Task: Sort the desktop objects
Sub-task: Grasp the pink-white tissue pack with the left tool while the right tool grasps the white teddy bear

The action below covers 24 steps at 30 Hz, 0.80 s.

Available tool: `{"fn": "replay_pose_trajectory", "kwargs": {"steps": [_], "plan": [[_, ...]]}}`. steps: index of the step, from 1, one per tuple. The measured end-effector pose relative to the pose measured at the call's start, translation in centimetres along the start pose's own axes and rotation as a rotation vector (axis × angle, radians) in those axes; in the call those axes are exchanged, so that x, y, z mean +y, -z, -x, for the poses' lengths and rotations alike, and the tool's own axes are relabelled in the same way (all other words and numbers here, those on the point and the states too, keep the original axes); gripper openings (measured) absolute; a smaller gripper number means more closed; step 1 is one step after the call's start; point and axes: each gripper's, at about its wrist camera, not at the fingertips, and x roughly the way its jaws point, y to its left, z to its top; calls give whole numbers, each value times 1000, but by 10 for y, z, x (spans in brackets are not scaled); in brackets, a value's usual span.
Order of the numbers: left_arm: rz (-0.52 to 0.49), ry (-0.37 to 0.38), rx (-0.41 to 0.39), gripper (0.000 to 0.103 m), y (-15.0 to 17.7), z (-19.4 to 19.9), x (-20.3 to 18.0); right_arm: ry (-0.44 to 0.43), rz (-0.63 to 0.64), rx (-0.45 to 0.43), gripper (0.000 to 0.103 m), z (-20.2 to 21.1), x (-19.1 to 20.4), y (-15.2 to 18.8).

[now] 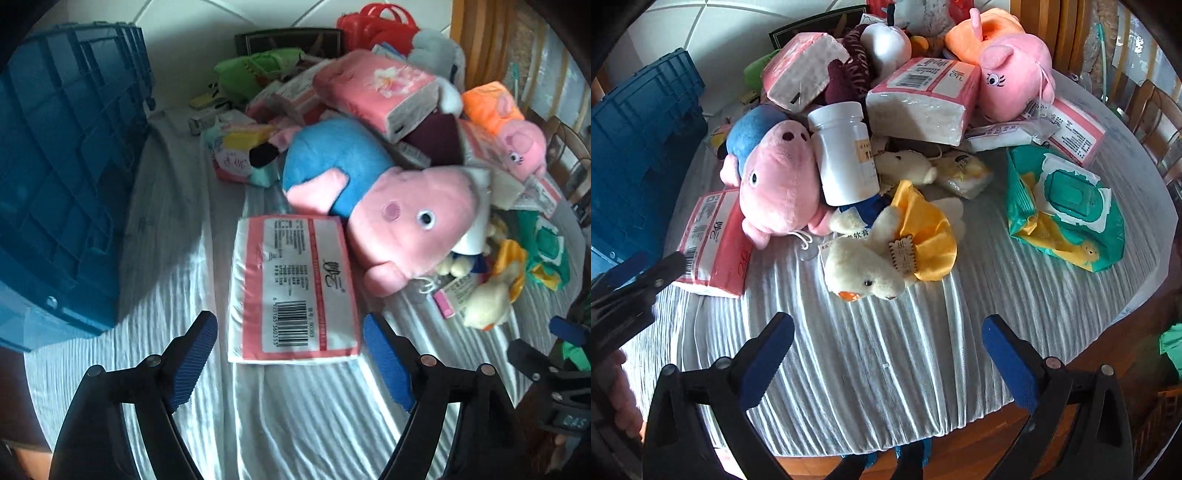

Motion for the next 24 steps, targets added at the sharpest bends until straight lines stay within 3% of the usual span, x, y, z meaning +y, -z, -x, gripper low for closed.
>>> {"fn": "replay_pose_trajectory", "kwargs": {"steps": [2,3,8,18,19,20,21,22,24], "plan": [[3,-8,45,87,2,-23,-4,4,-16,-5,103,-5,-2,-2],[-3,-32,24,92,4,-27,-6,6,-27,-8,103,-8,-4,-4],[-34,-135,-5,92,8,-40,-22,-3,-96,-20,103,-21,-7,-13],[12,-81,-3,93,5,-52,-10,-23,-104,21,103,-53,6,-28],[17,-75,0,93,4,-54,-8,-19,-98,28,100,-57,8,-29],[22,-69,3,92,4,-56,-7,-21,-93,28,80,-58,10,-29],[23,-68,-1,90,5,-55,-6,-24,-88,28,71,-60,11,-29],[24,-68,-6,88,6,-54,-5,-27,-83,27,64,-61,13,-29],[34,-57,-2,86,8,-51,-2,-4,-51,25,62,-60,18,-31]]}}
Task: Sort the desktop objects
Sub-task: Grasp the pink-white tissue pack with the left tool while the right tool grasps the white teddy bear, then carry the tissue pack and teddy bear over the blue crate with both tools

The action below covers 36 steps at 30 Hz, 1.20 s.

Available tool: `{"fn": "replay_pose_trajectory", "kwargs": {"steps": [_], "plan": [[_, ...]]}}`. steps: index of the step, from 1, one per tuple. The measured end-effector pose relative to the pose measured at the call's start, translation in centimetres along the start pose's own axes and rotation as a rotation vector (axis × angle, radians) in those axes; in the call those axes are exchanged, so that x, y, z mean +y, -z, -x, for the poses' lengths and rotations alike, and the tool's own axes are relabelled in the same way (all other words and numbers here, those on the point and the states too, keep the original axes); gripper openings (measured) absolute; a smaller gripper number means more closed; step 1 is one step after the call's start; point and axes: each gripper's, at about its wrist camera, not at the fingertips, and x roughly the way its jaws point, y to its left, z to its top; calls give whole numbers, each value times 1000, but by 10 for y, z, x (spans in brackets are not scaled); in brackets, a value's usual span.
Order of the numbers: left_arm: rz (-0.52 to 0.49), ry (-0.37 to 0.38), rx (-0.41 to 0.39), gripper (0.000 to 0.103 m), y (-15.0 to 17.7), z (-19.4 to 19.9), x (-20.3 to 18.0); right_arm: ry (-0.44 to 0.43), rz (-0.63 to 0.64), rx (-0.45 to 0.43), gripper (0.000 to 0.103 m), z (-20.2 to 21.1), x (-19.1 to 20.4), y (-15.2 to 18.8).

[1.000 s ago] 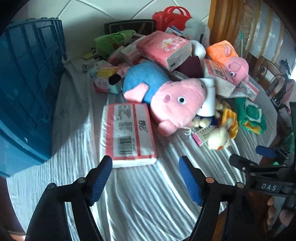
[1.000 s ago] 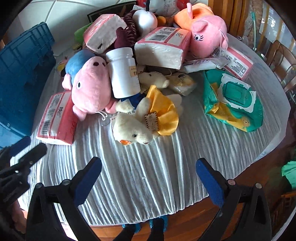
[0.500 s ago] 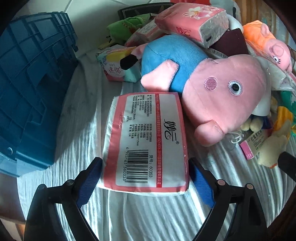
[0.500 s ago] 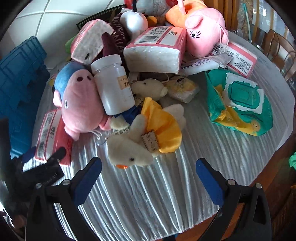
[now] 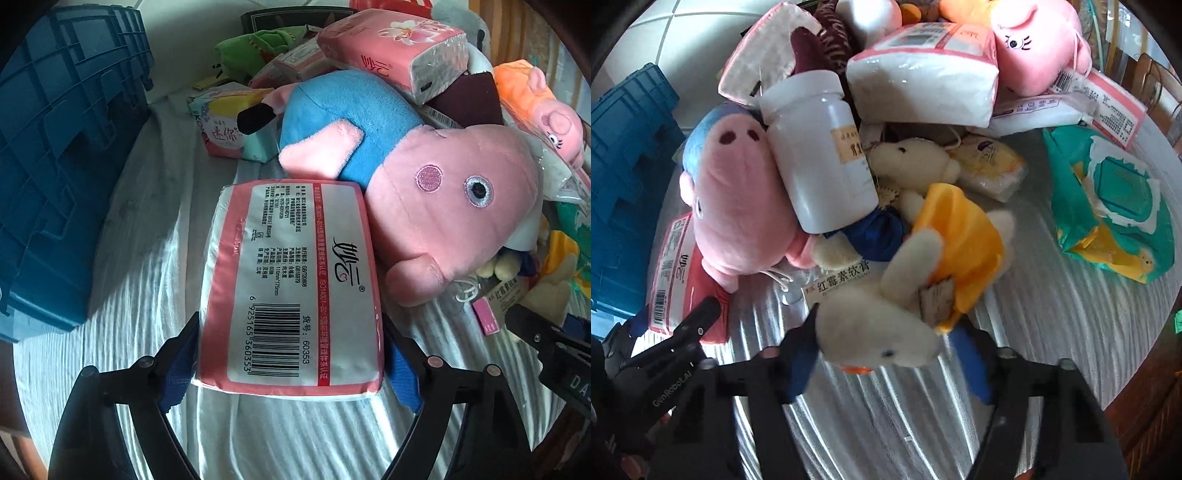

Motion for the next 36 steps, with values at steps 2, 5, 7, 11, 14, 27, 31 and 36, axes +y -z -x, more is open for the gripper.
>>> {"fn": "replay_pose_trajectory", "kwargs": {"steps": [2,5,7,11,14,27,31,36], "plan": [[10,10,4,85,2,2,3,11,26,2,60,1,5,0],[25,26,10,84,5,6,9,1,33,3,60,4,10,1],[25,23,2,84,8,12,10,-3,47,-2,59,9,14,2],[37,25,-26,84,11,30,15,-14,73,-20,58,20,24,4],[46,24,-53,84,11,45,18,-27,89,-42,58,32,30,4],[126,-39,-274,84,-28,171,22,-153,276,-261,58,144,50,-10],[160,-77,-362,84,-29,216,34,-205,356,-342,58,179,70,-28],[224,-161,-458,84,-30,264,55,-301,475,-447,58,231,98,-42]]}}
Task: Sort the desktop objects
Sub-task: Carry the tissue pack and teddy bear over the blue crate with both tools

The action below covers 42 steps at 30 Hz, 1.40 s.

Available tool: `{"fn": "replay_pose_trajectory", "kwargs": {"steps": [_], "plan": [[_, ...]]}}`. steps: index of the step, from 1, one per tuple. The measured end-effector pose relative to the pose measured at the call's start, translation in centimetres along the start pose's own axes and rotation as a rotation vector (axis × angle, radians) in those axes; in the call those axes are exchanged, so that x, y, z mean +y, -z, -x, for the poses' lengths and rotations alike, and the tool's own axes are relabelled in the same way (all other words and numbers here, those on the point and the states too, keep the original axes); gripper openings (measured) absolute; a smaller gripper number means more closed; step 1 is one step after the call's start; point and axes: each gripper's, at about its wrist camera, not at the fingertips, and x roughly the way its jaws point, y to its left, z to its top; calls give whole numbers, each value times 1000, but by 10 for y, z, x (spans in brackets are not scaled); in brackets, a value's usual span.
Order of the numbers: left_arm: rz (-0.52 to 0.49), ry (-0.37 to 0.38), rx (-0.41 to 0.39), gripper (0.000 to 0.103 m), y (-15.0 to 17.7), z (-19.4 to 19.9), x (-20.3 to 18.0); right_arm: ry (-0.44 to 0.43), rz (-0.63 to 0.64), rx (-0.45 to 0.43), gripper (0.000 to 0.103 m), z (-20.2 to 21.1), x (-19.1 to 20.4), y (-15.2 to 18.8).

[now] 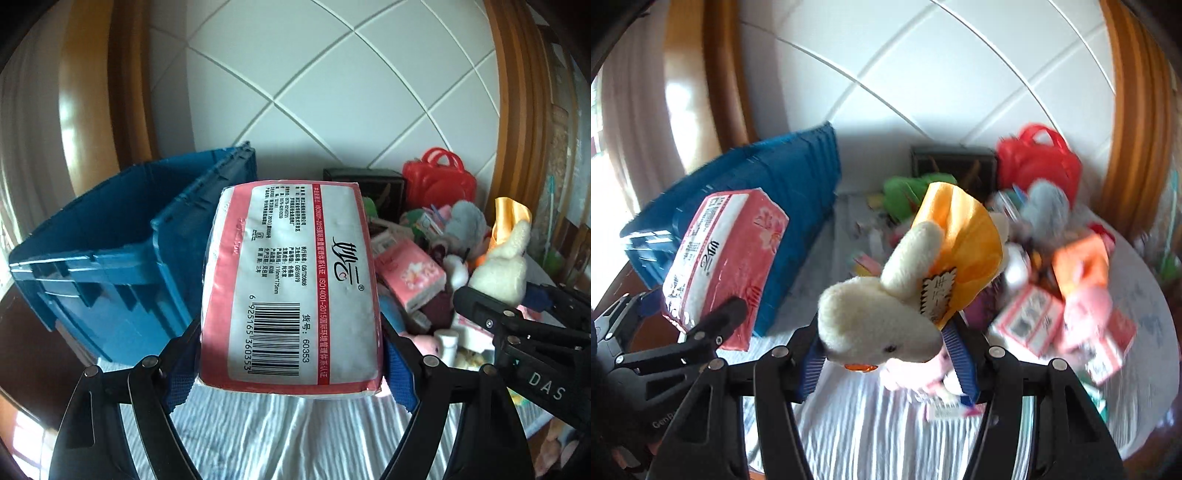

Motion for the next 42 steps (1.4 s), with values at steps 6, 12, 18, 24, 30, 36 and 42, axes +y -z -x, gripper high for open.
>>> {"fn": "replay_pose_trajectory", "kwargs": {"steps": [6,12,18,24,30,36,42], "plan": [[56,-114,-95,84,-31,29,51,-110,100,-106,58,9,52,-48],[86,-186,-159,84,-62,31,116,-173,165,-189,58,4,113,-95],[113,-253,-203,84,-93,23,188,-212,198,-237,58,-16,188,-136],[132,-285,-158,84,-112,-12,262,-214,219,-230,58,-51,253,-167],[145,-243,-28,84,-118,-66,307,-185,254,-162,58,-96,297,-181],[172,-201,65,85,-122,-110,334,-137,248,-105,58,-133,312,-190],[163,-186,104,85,-133,-136,340,-104,242,-69,58,-156,315,-192]]}}
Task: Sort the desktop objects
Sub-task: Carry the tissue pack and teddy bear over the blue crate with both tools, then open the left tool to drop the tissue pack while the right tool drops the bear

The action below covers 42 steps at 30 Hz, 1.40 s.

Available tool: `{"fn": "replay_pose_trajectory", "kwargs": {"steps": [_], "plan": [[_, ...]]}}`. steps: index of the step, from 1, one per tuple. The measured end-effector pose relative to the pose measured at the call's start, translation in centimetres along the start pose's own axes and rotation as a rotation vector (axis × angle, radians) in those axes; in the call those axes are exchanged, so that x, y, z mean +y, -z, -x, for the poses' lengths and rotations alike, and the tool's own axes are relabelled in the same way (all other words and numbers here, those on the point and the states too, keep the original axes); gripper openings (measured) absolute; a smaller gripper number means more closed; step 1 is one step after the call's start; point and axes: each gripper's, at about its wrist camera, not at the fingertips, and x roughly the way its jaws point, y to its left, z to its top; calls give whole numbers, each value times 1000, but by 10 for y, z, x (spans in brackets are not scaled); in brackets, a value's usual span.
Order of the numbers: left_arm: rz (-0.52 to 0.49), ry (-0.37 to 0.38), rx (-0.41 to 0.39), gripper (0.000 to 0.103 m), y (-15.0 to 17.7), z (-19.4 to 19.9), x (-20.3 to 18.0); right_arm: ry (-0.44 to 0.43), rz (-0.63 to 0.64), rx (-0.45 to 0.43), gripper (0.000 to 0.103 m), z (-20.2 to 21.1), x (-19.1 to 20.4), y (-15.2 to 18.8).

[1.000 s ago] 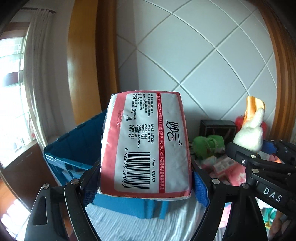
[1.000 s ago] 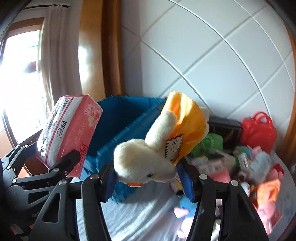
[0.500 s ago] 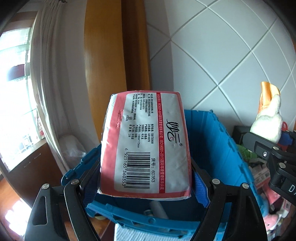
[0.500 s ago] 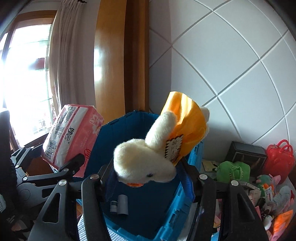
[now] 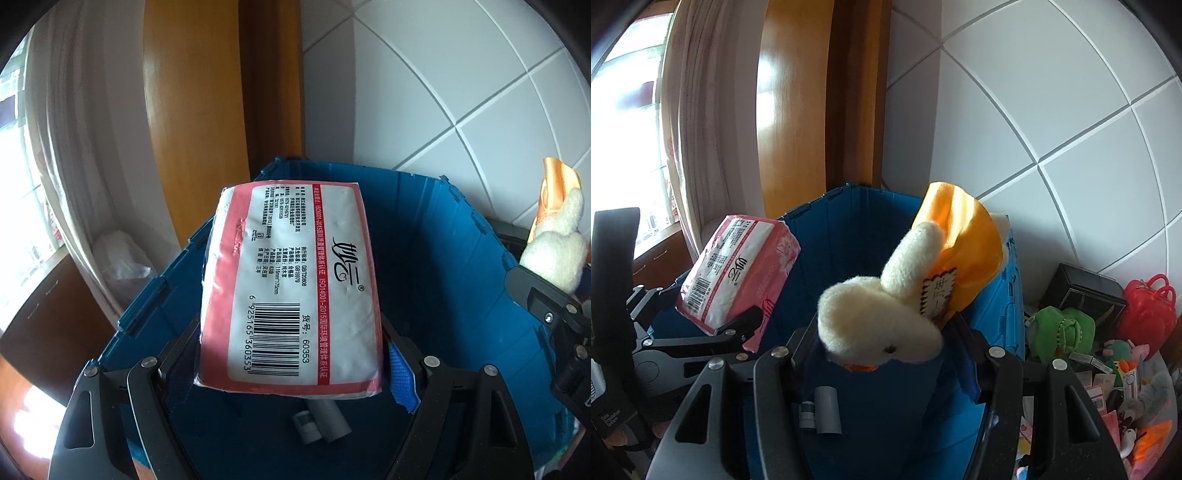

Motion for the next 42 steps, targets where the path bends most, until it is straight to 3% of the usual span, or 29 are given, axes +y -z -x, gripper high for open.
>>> {"fn": "replay_pose_trajectory", "kwargs": {"steps": [9,15,22,25,29,31,42], "plan": [[-31,28,63,85,-15,-32,-3,3,-54,86,58,-40,-14,5],[-66,37,95,86,-13,-37,-12,22,-73,92,58,-44,-17,4],[-43,58,125,87,-13,-43,-10,6,-58,182,58,-52,-13,13],[-56,54,115,89,-12,-41,-13,5,-78,183,60,-53,-17,14],[-57,50,93,91,-11,-37,-15,27,-96,177,75,-53,-20,14],[-54,47,91,91,-11,-37,-15,35,-97,173,77,-52,-20,14],[-54,33,82,91,-11,-35,-16,60,-98,169,77,-50,-20,15]]}}
